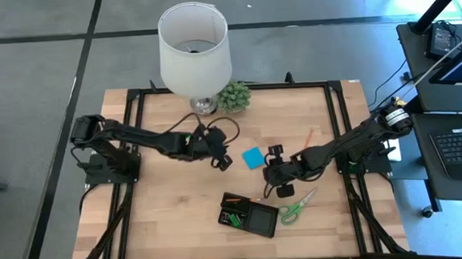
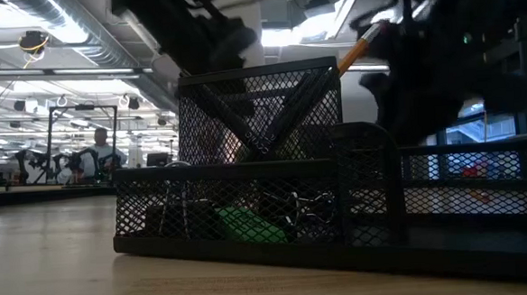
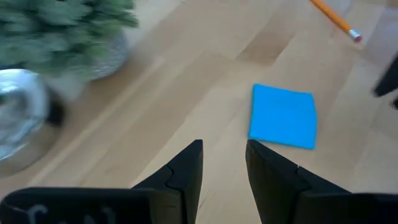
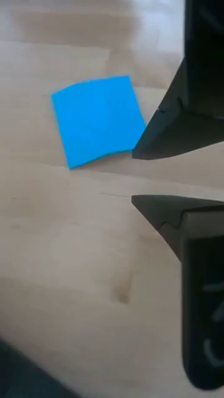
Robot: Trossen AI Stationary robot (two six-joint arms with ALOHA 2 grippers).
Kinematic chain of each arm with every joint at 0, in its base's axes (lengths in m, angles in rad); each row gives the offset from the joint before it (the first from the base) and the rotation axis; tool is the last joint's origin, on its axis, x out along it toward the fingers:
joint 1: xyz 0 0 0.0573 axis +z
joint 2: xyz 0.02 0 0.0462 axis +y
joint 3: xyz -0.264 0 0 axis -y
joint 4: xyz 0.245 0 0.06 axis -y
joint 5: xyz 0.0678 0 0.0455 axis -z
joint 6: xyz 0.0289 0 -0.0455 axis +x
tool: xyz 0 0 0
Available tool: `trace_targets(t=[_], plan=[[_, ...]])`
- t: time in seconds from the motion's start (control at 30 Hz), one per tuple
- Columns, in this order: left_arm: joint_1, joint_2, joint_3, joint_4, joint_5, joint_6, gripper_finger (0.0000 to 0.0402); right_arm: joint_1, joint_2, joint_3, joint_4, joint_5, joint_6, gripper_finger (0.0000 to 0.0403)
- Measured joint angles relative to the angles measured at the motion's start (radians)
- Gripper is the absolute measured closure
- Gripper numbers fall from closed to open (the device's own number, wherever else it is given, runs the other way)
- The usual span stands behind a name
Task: Pick and place office supplies into organizer
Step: Put the blue sticky notes into the desk organizer
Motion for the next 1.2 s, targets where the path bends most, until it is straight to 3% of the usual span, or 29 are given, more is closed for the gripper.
trace_targets(t=[0.2,0.27,0.43,0.87,1.2], plan=[[0.112,0.082,0.0,0.183,0.312,0.17,0.0286,-0.013,-0.001,-0.111,0.156,0.002,0.072,0.0298],[0.139,0.116,0.0,0.236,0.357,0.183,0.0286,-0.013,-0.001,-0.114,0.169,0.015,0.073,0.0298],[0.195,0.191,0.001,0.305,0.382,0.21,0.0286,-0.014,-0.001,-0.113,0.191,0.098,0.044,0.0298],[0.218,0.345,0.001,0.496,0.505,0.185,0.0286,-0.051,-0.001,-0.113,0.224,0.102,-0.016,0.0298],[0.19,0.345,0.001,0.491,0.439,0.204,0.0286,-0.075,-0.001,-0.113,0.248,0.101,-0.037,0.0298]])
